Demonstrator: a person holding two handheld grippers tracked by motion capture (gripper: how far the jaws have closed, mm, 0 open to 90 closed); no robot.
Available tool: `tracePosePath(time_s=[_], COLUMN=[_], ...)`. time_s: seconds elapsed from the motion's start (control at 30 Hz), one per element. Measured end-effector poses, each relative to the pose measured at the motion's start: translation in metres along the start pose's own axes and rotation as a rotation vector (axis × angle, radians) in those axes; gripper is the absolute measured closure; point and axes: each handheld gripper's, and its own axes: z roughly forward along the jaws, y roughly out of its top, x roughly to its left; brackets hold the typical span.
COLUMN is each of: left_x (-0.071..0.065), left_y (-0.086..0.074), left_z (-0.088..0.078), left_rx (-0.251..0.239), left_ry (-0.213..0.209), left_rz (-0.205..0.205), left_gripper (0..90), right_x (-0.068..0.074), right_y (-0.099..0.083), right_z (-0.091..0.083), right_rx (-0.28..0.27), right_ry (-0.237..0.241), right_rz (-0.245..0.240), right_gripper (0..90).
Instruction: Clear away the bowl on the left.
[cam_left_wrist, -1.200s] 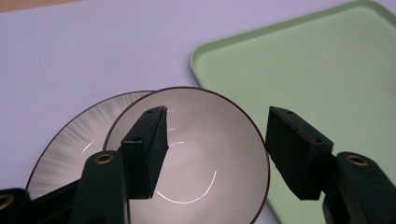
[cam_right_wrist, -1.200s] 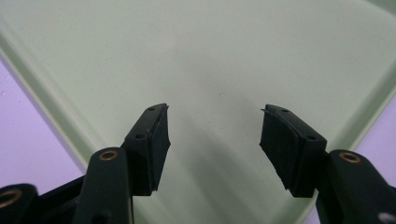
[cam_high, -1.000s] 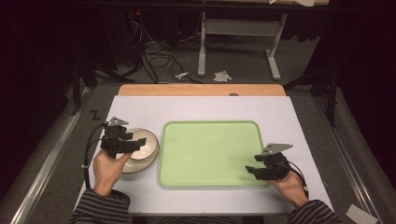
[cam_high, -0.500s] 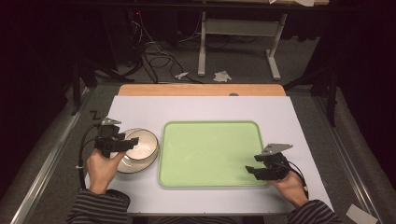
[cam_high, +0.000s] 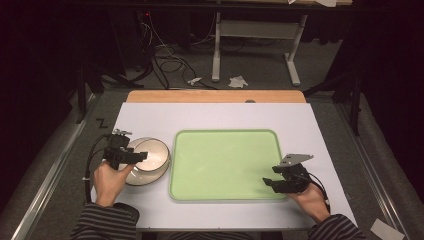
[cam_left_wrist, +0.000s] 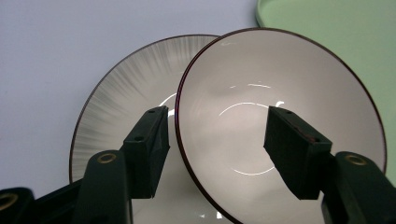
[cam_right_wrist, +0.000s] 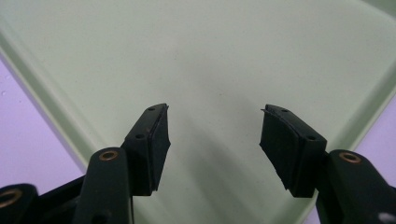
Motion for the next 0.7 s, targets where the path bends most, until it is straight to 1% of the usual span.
tracePosePath(time_s=[0.07,0.1,0.13,0.17,0.27,0.37,0.4,0.43,0.47,0.5,0.6,0.7], left_x=[0.0,0.0,0.0,0.001,0.002,0.003,0.003,0.003,0.003,0.003,0.003,0.004], left_y=[0.0,0.0,-0.001,-0.001,-0.001,-0.002,-0.002,-0.003,-0.003,-0.002,-0.002,-0.002], left_z=[0.002,0.002,0.005,0.006,0.008,0.009,0.01,0.013,0.013,0.015,0.016,0.019], left_rx=[0.013,0.013,0.029,0.034,0.046,0.055,0.058,0.074,0.074,0.089,0.095,0.111], left_ry=[-0.002,-0.002,0.008,0.008,0.006,0.005,0.0,-0.008,-0.008,-0.005,-0.006,-0.015], left_rz=[-0.002,-0.002,-0.006,-0.009,-0.022,-0.029,-0.036,-0.038,-0.038,-0.033,-0.033,-0.043], left_gripper=[41.3,41.4,41.8,42.2,42.6,43.0,43.3,43.7,44.0,44.4,45.0,47.0], right_x=[0.0,0.0,0.0,0.0,0.001,0.002,0.002,0.001,0.001,0.001,0.001,0.002], right_y=[0.0,0.0,0.0,0.0,0.0,0.0,0.0,0.0,0.0,0.0,0.0,0.0], right_z=[0.0,0.0,0.001,0.001,0.0,0.0,0.0,0.0,0.001,0.001,0.001,0.001], right_rx=[0.0,-0.001,-0.003,-0.003,-0.001,-0.004,-0.001,0.003,-0.001,-0.002,0.002,-0.003], right_ry=[0.005,-0.002,0.002,0.003,-0.002,0.002,0.002,0.003,0.002,0.001,0.001,0.002], right_rz=[0.001,-0.001,0.002,-0.001,-0.006,-0.001,0.0,-0.004,-0.007,-0.004,-0.006,-0.002], right_gripper=[43.6,43.6,43.6,43.6,43.7,43.6,43.6,43.6,43.6,43.6,43.7,43.7])
